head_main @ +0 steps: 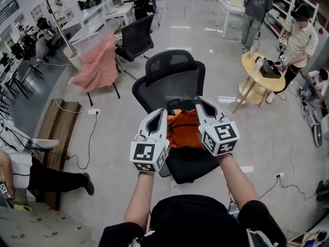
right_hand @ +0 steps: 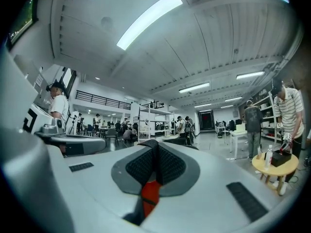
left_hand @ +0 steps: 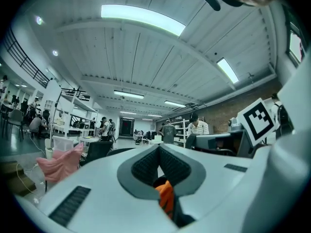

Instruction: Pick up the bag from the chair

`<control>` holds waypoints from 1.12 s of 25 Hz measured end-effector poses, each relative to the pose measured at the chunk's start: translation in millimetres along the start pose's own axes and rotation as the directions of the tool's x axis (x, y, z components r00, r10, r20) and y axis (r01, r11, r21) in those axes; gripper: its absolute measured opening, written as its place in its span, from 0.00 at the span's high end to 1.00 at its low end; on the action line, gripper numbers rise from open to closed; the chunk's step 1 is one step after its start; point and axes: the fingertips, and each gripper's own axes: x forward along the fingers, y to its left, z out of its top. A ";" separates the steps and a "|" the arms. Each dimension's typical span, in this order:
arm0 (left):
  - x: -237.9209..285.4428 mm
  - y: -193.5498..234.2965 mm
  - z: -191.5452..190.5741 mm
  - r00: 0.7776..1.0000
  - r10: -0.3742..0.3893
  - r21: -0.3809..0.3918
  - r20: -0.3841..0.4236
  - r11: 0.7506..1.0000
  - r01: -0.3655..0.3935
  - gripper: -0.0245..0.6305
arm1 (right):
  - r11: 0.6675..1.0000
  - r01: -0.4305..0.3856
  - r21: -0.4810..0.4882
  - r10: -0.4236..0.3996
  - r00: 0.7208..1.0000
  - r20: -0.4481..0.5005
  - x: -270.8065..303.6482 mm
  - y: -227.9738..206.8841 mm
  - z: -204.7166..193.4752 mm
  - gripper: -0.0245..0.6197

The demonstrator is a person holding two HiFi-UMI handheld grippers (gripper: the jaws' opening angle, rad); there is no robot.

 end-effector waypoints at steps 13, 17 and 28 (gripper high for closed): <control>-45.4 -87.1 10.1 0.999 0.033 0.034 0.007 0.999 -0.034 0.96 | 0.999 -0.039 -0.002 0.039 0.999 0.019 -88.1 -4.8 13.4 0.96; -60.6 -113.3 11.7 0.999 0.046 0.035 0.012 0.998 -0.046 0.96 | 0.998 -0.065 -0.006 0.065 0.997 0.035 -119.5 -1.4 20.2 0.96; -101.6 -185.6 15.7 0.998 0.052 0.035 0.033 0.998 -0.053 0.96 | 0.995 -0.098 -0.013 0.098 0.994 0.042 -199.5 4.6 22.8 0.96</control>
